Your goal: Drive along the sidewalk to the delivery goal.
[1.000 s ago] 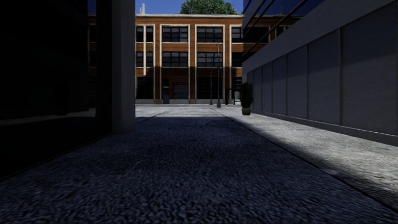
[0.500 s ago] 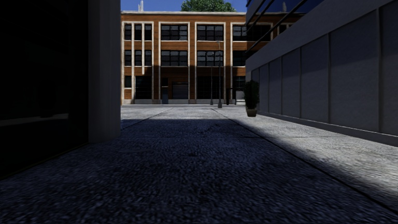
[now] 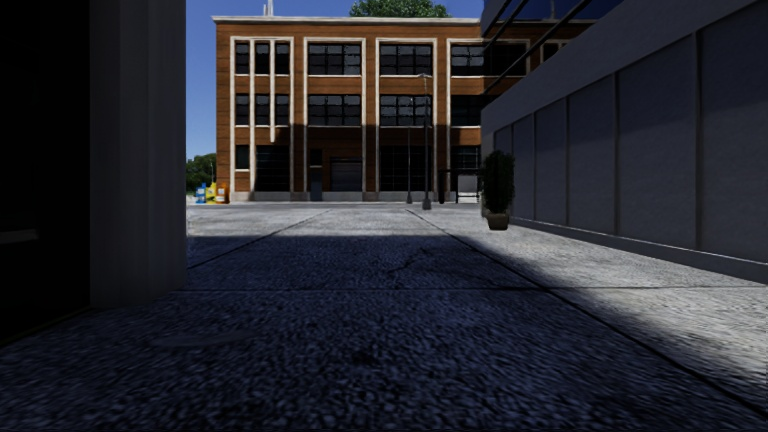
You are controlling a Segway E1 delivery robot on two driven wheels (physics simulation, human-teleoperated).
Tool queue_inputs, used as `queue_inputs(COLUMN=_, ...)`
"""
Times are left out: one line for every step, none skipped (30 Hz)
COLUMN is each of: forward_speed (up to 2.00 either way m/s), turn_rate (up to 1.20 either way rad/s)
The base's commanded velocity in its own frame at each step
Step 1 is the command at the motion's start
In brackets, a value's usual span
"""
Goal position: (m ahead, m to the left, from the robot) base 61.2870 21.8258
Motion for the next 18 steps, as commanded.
queue_inputs(forward_speed=2.0, turn_rate=0.0)
queue_inputs(forward_speed=2.0, turn_rate=0.0)
queue_inputs(forward_speed=2.0, turn_rate=0.0)
queue_inputs(forward_speed=2.0, turn_rate=0.0)
queue_inputs(forward_speed=2.0, turn_rate=0.0)
queue_inputs(forward_speed=2.0, turn_rate=0.0)
queue_inputs(forward_speed=2.0, turn_rate=0.0)
queue_inputs(forward_speed=2.0, turn_rate=0.05)
queue_inputs(forward_speed=2.0, turn_rate=0.2)
queue_inputs(forward_speed=2.0, turn_rate=0.2)
queue_inputs(forward_speed=2.0, turn_rate=0.33)
queue_inputs(forward_speed=2.0, turn_rate=0.37)
queue_inputs(forward_speed=2.0, turn_rate=0.38)
queue_inputs(forward_speed=2.0, turn_rate=0.38)
queue_inputs(forward_speed=2.0, turn_rate=0.38)
queue_inputs(forward_speed=2.0, turn_rate=0.38)
queue_inputs(forward_speed=2.0, turn_rate=0.38)
queue_inputs(forward_speed=2.0, turn_rate=0.38)
